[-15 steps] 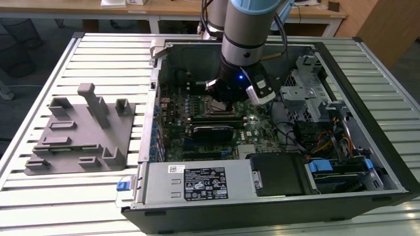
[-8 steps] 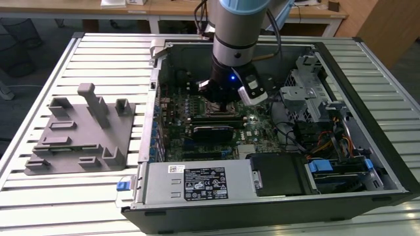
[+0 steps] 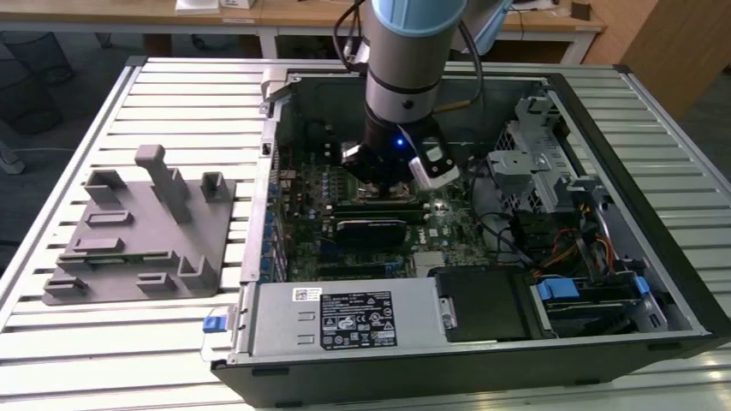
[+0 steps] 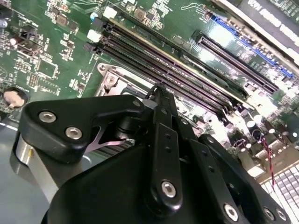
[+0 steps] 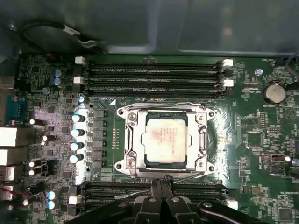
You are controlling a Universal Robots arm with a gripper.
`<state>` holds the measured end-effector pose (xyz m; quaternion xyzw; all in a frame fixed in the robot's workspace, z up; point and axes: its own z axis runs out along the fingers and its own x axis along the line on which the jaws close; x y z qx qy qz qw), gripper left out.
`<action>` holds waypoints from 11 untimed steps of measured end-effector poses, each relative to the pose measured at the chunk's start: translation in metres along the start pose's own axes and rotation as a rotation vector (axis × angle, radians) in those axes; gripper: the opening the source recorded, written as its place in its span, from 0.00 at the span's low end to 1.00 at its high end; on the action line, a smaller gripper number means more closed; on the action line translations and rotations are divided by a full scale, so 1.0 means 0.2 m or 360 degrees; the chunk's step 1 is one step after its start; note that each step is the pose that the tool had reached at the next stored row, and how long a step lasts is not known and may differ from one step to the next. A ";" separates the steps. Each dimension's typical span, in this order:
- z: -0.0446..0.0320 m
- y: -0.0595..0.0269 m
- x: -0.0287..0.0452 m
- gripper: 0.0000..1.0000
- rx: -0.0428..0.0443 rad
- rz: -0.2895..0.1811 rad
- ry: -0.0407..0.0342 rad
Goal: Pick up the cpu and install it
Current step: 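Install the second cpu locking lever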
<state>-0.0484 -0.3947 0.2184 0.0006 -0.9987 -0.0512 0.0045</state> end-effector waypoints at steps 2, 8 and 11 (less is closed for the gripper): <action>0.018 -0.002 0.000 0.11 0.0000 -0.0001 0.0000; 0.040 -0.005 0.003 0.11 -0.0026 -0.0001 0.0000; 0.042 -0.012 0.020 0.11 -0.0035 -0.0001 0.0000</action>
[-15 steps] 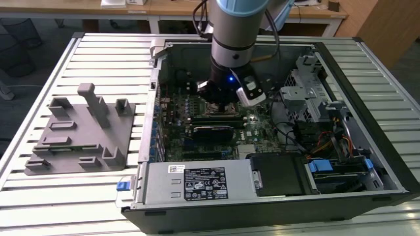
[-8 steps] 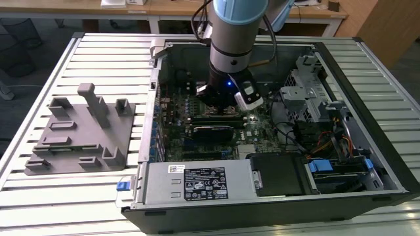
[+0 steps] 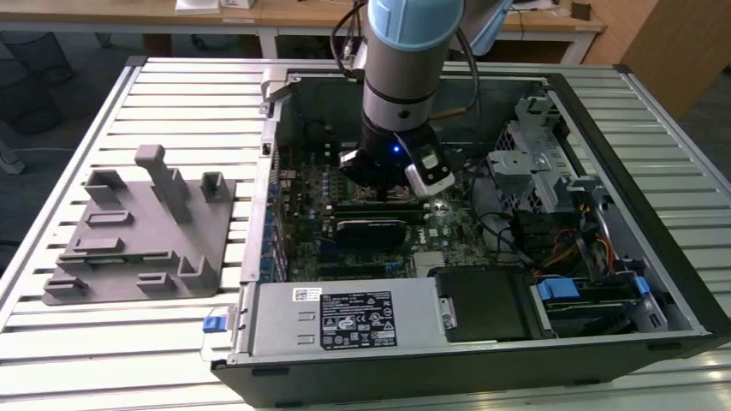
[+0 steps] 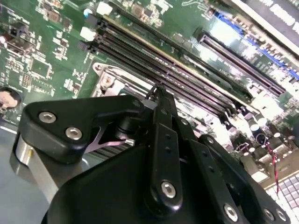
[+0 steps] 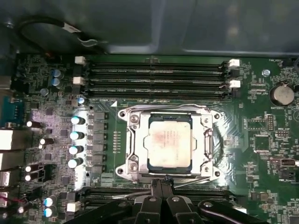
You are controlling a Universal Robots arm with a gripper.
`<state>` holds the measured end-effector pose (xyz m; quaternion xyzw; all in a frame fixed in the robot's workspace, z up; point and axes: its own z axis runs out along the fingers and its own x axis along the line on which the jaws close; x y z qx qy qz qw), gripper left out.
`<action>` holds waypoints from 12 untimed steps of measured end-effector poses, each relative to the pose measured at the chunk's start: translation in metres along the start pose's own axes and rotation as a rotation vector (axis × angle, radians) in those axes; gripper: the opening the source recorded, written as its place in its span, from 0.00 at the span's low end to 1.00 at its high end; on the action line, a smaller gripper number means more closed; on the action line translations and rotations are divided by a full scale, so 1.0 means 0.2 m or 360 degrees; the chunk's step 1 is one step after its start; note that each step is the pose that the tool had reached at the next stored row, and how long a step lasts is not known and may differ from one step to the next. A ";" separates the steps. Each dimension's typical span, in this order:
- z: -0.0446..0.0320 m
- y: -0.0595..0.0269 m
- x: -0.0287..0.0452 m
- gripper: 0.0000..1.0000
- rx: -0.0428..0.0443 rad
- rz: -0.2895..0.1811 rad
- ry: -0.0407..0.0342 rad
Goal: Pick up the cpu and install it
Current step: 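Install the second cpu locking lever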
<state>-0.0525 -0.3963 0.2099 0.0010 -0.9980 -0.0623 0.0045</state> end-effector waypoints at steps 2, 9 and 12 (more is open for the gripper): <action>0.001 -0.008 0.020 0.11 -0.0008 0.0000 0.0000; 0.014 -0.024 0.049 0.11 -0.0063 -0.0001 0.0000; 0.018 -0.041 0.056 0.11 -0.0089 -0.0001 0.0000</action>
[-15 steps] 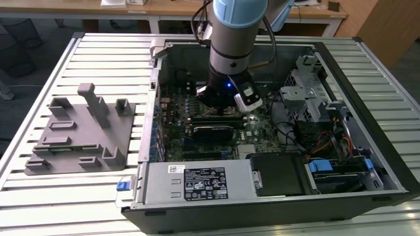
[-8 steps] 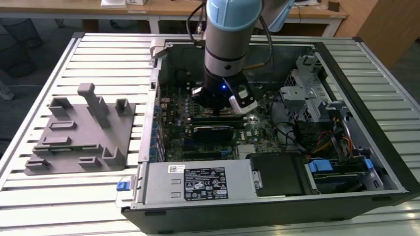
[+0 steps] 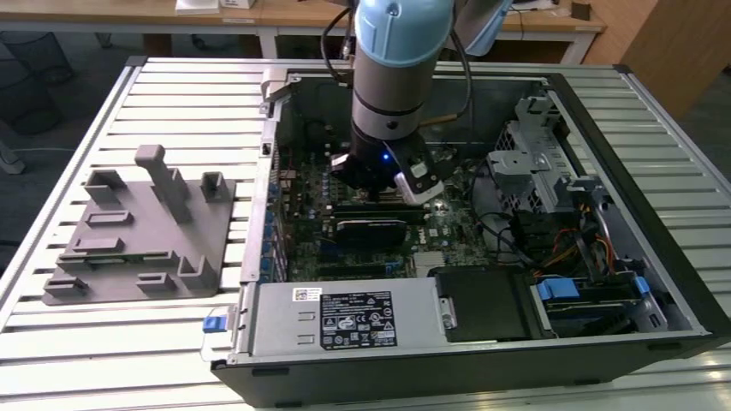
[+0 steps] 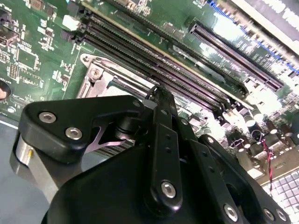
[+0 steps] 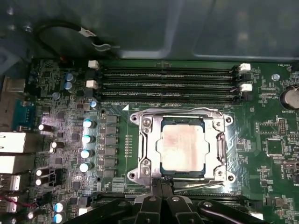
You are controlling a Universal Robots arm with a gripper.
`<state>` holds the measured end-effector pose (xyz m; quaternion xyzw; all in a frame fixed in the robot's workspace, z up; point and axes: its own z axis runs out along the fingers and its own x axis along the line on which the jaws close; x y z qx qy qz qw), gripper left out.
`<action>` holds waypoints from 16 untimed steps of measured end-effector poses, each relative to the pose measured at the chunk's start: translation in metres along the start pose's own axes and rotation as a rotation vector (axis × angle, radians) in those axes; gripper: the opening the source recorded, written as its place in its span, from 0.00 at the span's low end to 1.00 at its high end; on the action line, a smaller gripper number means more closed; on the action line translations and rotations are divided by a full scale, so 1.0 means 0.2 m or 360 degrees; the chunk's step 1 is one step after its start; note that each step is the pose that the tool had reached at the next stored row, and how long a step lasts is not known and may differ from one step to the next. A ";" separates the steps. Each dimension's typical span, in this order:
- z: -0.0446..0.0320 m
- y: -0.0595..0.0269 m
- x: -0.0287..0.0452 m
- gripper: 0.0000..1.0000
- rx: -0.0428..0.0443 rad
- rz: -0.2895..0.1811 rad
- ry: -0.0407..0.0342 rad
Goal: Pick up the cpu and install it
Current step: 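Install the second cpu locking lever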
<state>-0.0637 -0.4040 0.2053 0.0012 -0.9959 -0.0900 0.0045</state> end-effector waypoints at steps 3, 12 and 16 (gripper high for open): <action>0.001 -0.021 0.013 0.11 -0.0007 0.0000 0.0000; 0.004 -0.055 0.057 0.11 -0.0062 -0.0001 0.0000; 0.003 -0.071 0.059 0.11 -0.0085 -0.0001 0.0000</action>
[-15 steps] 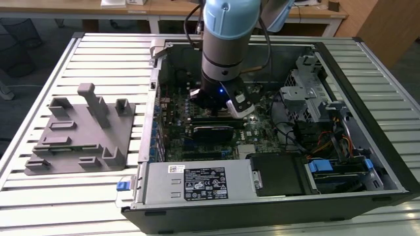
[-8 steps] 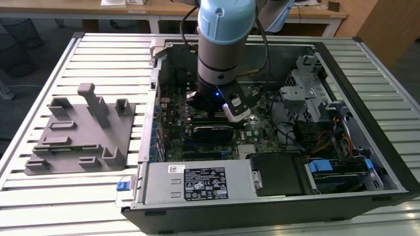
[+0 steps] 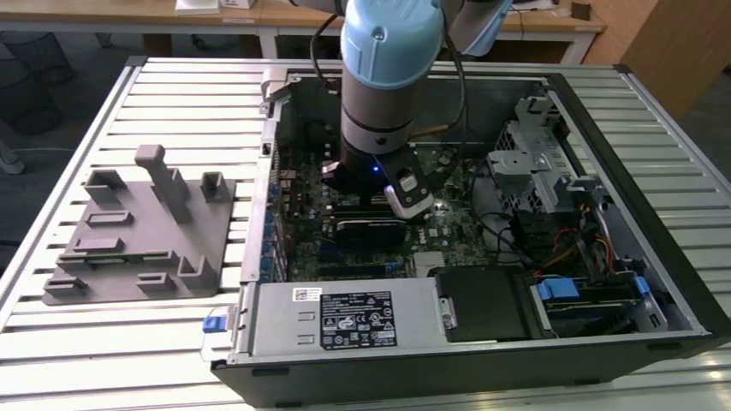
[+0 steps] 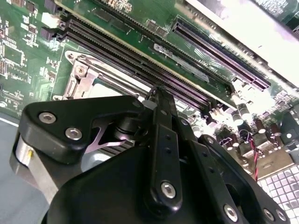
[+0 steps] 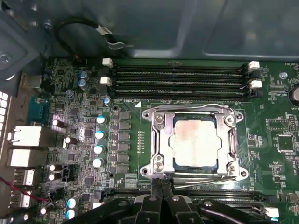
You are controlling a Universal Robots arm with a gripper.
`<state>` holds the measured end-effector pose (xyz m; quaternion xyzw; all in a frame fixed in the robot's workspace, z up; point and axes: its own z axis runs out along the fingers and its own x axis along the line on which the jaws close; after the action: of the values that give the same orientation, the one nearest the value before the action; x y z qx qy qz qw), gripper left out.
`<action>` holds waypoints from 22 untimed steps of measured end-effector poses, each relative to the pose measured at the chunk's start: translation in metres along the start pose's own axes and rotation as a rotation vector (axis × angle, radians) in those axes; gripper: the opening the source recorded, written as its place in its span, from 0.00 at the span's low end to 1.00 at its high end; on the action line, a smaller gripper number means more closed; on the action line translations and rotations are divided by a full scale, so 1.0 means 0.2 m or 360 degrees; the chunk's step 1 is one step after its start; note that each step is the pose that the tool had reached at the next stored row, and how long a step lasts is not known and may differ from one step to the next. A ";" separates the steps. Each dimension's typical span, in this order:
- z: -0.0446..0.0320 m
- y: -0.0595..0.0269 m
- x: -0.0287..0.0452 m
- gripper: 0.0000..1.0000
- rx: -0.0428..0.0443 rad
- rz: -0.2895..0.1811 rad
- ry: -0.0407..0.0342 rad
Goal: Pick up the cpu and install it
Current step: 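Install the second cpu locking lever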
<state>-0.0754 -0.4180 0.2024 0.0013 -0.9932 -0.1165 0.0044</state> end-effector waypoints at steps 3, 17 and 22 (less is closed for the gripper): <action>-0.002 -0.011 0.004 0.11 -0.0012 0.0000 0.0000; 0.022 -0.029 0.050 0.11 -0.0066 -0.0001 0.0000; 0.042 -0.034 0.054 0.11 -0.0095 -0.0001 0.0000</action>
<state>-0.0862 -0.4227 0.1927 0.0014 -0.9893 -0.1460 0.0044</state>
